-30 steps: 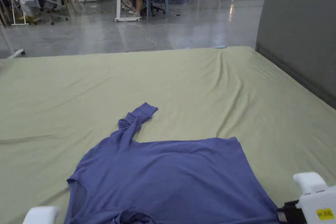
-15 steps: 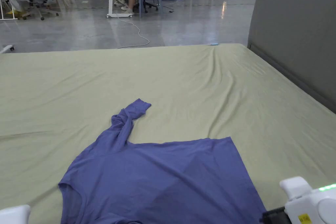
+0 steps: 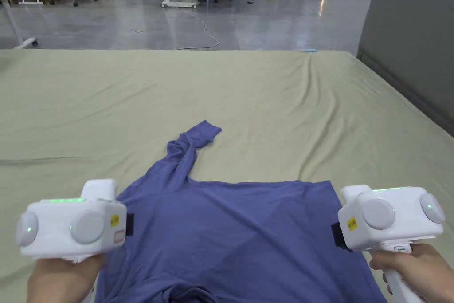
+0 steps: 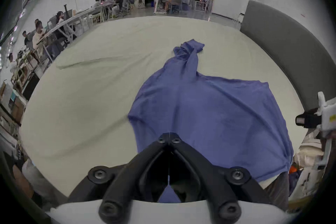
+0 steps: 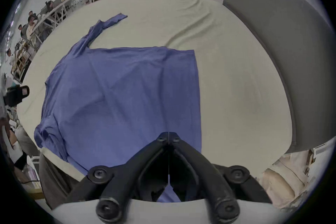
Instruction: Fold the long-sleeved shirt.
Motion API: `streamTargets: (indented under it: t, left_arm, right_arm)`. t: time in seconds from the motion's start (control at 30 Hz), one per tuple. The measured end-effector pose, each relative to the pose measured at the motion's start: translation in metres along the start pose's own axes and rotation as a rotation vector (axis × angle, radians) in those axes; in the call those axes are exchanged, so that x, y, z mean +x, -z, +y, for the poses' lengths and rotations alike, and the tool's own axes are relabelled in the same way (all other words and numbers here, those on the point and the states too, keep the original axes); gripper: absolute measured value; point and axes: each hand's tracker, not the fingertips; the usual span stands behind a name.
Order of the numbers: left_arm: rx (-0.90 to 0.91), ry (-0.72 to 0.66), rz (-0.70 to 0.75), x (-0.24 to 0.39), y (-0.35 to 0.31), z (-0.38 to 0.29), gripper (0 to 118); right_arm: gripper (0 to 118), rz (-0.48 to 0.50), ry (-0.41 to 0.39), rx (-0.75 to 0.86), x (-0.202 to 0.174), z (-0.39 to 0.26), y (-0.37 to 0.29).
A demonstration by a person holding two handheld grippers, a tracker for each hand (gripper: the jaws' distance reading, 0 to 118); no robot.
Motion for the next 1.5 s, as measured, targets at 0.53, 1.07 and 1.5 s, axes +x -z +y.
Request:
streamTargets:
  t: [0.53,1.07,1.5]
  left_arm:
    - [-0.266,-0.124,0.118,-0.038,0.187,0.112,109]
    - [-0.247,-0.042,0.02,-0.027,0.156,0.115,0]
    - [-0.242,-0.066,0.002,-0.032,0.157,0.12,0]
  right_arm:
    - [0,0.023,0.047,-0.044,0.002,0.056,0.045]
    - [99,-0.03,0.107,-0.112,0.069,0.2,0.135]
    - [72,-0.005,0.083,-0.298,0.048,0.206,0.191]
